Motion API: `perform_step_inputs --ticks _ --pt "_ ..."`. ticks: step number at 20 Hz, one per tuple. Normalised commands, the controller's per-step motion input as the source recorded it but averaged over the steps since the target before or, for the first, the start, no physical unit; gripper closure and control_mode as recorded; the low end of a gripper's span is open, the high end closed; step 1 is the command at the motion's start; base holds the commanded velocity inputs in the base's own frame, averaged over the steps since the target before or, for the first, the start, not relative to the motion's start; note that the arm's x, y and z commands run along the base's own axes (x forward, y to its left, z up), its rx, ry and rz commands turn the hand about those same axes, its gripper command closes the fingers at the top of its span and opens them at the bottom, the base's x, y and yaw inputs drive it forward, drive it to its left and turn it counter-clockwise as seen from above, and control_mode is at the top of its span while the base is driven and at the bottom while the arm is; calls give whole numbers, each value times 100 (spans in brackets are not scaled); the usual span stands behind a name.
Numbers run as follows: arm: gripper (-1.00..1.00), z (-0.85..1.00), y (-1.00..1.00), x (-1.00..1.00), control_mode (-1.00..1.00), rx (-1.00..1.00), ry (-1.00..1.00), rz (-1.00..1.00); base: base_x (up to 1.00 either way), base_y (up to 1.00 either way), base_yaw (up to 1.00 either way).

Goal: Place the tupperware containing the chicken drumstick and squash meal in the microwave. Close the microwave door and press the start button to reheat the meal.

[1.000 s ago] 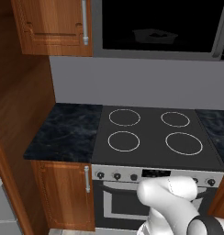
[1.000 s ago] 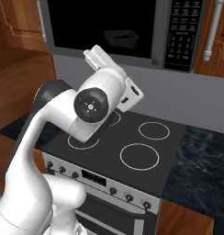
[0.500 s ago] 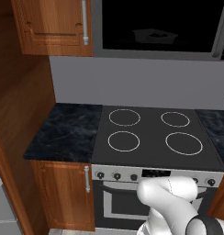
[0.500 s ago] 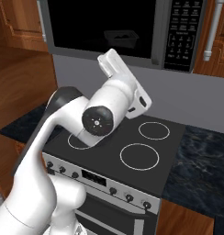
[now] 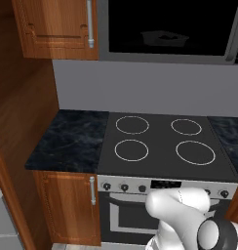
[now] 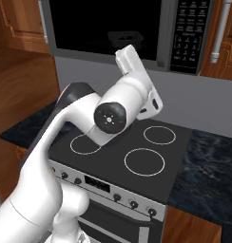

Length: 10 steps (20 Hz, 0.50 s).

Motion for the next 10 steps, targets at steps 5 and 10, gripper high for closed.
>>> perform_step_inputs --ticks 5,10 --pt "100 22 -13 0 -100 24 12 0 0 0 0" --pt "100 4 -1 0 -100 15 10 1 0 0 0"
